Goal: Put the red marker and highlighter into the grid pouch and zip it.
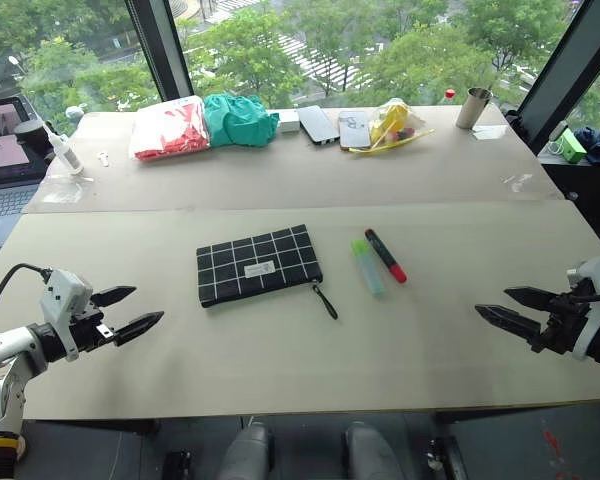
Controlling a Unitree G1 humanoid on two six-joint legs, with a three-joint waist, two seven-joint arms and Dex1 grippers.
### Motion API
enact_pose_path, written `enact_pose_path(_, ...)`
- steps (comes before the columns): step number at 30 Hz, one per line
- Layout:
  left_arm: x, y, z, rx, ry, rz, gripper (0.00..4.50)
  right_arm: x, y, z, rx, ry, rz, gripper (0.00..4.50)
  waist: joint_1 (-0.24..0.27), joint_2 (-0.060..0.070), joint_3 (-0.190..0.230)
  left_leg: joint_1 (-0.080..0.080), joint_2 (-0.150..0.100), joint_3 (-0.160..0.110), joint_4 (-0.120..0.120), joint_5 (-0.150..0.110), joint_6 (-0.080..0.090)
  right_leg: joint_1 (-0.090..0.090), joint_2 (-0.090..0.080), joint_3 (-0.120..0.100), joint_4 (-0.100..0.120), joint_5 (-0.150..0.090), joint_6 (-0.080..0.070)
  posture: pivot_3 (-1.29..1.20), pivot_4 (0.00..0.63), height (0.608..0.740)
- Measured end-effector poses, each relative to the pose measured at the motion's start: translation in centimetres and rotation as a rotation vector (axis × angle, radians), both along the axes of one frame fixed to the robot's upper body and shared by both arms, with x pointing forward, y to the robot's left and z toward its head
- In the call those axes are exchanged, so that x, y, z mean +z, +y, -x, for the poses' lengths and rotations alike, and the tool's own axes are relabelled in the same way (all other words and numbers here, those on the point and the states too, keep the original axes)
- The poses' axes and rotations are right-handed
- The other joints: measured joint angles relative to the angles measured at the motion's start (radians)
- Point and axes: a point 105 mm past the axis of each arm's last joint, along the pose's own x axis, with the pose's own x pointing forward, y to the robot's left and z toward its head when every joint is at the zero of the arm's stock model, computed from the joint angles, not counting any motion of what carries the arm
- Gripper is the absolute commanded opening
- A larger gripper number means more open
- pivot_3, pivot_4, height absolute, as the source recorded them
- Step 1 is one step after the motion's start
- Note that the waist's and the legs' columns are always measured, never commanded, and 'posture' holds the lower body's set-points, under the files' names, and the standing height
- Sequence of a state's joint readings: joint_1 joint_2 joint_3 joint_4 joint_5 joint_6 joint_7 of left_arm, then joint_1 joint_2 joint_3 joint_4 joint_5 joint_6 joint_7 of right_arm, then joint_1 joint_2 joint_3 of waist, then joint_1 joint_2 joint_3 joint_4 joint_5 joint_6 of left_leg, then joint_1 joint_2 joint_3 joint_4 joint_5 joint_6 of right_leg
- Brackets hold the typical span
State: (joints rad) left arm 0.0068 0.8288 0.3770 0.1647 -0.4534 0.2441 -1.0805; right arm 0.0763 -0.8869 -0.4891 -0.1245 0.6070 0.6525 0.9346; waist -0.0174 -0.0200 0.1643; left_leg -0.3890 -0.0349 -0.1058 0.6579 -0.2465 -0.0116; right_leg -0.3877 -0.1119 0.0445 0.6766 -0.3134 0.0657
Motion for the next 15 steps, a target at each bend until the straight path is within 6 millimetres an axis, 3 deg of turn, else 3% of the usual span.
enact_pose_path(6, 1.5, -0.1, -1.3, 0.027, -0.081, -0.016, 4.50, 0.0, 0.6, -0.8, 0.026, -0.007, 0.009, 4.45, 0.003, 0.000, 0.000, 0.000, 0.000, 0.000, 0.001, 0.000, 0.000, 0.000, 0.000, 0.000, 0.000, 0.000, 0.000, 0.00, 0.150, 0.740)
enact_pose_path(11, 1.3, 0.0, -1.5, 0.016, -0.106, -0.095, 4.50, -0.3, 0.8, -1.0, 0.037, 0.000, 0.023, 4.45, 0.003, 0.000, 0.000, 0.000, 0.000, 0.000, 0.001, 0.000, 0.000, 0.000, 0.000, 0.000, 0.000, 0.000, 0.000, 0.00, 0.150, 0.740)
enact_pose_path(14, 1.4, -0.8, -1.9, -0.116, -0.065, -0.123, 4.50, 1.0, 2.5, -1.8, 0.108, -0.039, 0.031, 4.45, 0.001, 0.001, 0.000, 0.000, -0.001, 0.000, 0.001, 0.000, 0.000, 0.000, 0.000, 0.000, 0.001, 0.000, 0.000, 0.00, 0.150, 0.740)
enact_pose_path(15, 2.0, -1.4, -2.2, -0.186, -0.106, -0.175, 4.50, 2.3, 4.1, -2.0, 0.174, -0.071, 0.043, 4.45, 0.001, 0.001, 0.000, 0.000, -0.001, 0.001, 0.001, 0.000, 0.000, 0.000, 0.000, 0.000, 0.001, 0.000, 0.000, 0.00, 0.150, 0.740)
